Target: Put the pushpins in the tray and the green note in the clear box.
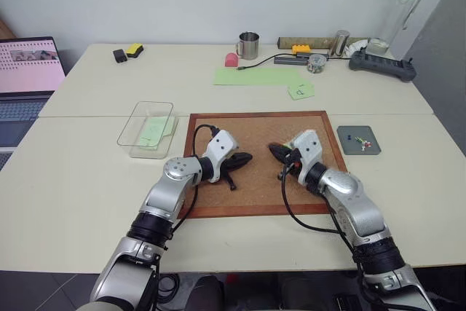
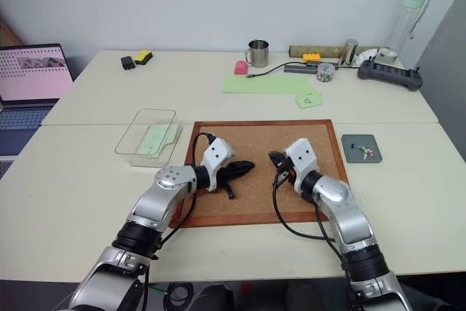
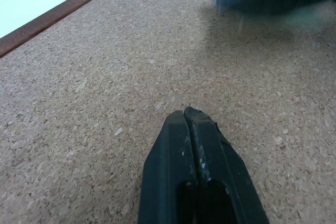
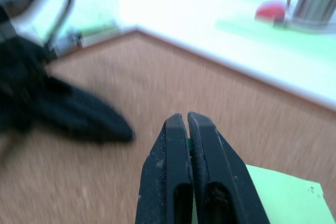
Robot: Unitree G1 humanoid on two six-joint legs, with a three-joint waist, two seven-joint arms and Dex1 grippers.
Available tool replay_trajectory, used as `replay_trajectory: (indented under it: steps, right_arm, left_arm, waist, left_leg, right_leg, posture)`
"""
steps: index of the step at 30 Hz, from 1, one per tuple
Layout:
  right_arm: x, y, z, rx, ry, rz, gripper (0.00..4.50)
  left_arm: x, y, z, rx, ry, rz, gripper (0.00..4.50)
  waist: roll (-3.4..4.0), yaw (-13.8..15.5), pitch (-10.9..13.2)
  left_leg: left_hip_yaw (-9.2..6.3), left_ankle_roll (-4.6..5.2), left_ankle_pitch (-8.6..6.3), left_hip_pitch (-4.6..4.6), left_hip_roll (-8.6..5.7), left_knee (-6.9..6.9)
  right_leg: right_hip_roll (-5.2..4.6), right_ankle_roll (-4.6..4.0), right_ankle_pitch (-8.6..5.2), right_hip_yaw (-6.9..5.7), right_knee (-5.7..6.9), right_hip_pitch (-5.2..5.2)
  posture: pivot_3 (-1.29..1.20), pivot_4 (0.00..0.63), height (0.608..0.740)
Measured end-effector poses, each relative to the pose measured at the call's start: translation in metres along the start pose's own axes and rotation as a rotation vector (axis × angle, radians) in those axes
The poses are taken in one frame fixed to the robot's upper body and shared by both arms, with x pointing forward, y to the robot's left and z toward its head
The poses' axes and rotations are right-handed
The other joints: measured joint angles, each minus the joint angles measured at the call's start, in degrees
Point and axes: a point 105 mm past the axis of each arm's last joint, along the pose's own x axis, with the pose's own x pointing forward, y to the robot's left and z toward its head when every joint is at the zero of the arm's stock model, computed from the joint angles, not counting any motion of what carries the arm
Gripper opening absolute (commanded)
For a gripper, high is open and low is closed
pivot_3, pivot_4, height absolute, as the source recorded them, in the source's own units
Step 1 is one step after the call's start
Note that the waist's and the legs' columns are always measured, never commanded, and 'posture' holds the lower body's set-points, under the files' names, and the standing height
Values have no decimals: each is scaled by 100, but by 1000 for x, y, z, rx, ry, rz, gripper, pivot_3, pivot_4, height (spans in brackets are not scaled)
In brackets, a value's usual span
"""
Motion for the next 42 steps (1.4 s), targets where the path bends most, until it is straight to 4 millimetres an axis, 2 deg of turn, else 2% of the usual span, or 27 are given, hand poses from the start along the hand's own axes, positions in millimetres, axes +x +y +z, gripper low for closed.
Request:
replay_trajectory:
  steps: [4, 9, 15, 23, 24, 25, 31, 39, 42]
  right_arm:
    - [-3, -6, 7, -15, -28, -25, 20]
    - [-5, -14, 9, -7, -41, -62, 20]
    - [-6, -29, 19, 142, -121, -169, 20]
    - [-6, -39, 27, 154, -147, -210, 20]
    - [-6, -39, 28, 153, -149, -211, 0]
    - [-6, -40, 29, 151, -153, -214, 0]
    - [-4, -42, 35, 141, -168, -222, 0]
    - [0, -33, 43, 65, -181, -175, 0]
    - [2, -28, 49, 48, -203, -157, 0]
  left_arm:
    - [0, 0, 1, -21, -8, -5, 0]
    - [2, -2, 6, -146, -60, -18, 0]
    - [2, 4, 29, -189, -141, -23, 0]
    - [2, -2, 48, -236, -213, -59, 0]
    - [1, -2, 50, -258, -227, -64, 381]
    - [0, -2, 54, -283, -251, -71, 474]
    - [-6, -9, 83, -372, -356, -150, 1725]
    - [1, -18, 90, -404, -356, -168, 3248]
    - [3, -20, 87, -412, -340, -162, 3248]
  waist:
    - [0, 0, 0]
    - [-2, 3, 1]
    - [-2, 1, 2]
    - [-2, 0, 2]
    - [-2, -1, 2]
    - [-2, 0, 2]
    - [-3, -1, 2]
    - [-3, 0, 2]
    - [-3, -1, 2]
  left_leg:
    - [1, 0, 0, 0, 0, 0]
    - [1, 0, 0, -2, 0, 1]
    - [0, -1, 0, -3, 0, 1]
    - [1, -1, 0, -3, 1, 0]
    - [2, -1, 0, -3, 0, 0]
    - [1, -1, 0, -3, 1, 0]
    - [1, -1, 0, -5, 1, 1]
    - [1, -2, 1, -5, 1, 1]
    - [0, -2, 1, -5, 1, 0]
  right_leg:
    - [0, 0, 0, 0, 0, 0]
    - [-1, 0, 0, 0, 0, 0]
    - [-1, 0, 0, 0, 1, -1]
    - [-1, 0, 0, 1, 0, -2]
    - [-1, 0, 0, 2, 0, -2]
    - [-1, 0, 0, 1, 0, -2]
    - [-1, 0, 0, 1, 0, -2]
    - [-1, 0, 0, 1, -1, -2]
    - [-1, 0, 0, 1, -1, -2]
  posture:
    - [0, 150, 740]
    - [0, 150, 740]
    - [0, 150, 740]
    - [0, 150, 740]
    - [0, 150, 740]
    - [0, 150, 740]
    - [0, 150, 740]
    - [0, 150, 740]
    - [0, 150, 740]
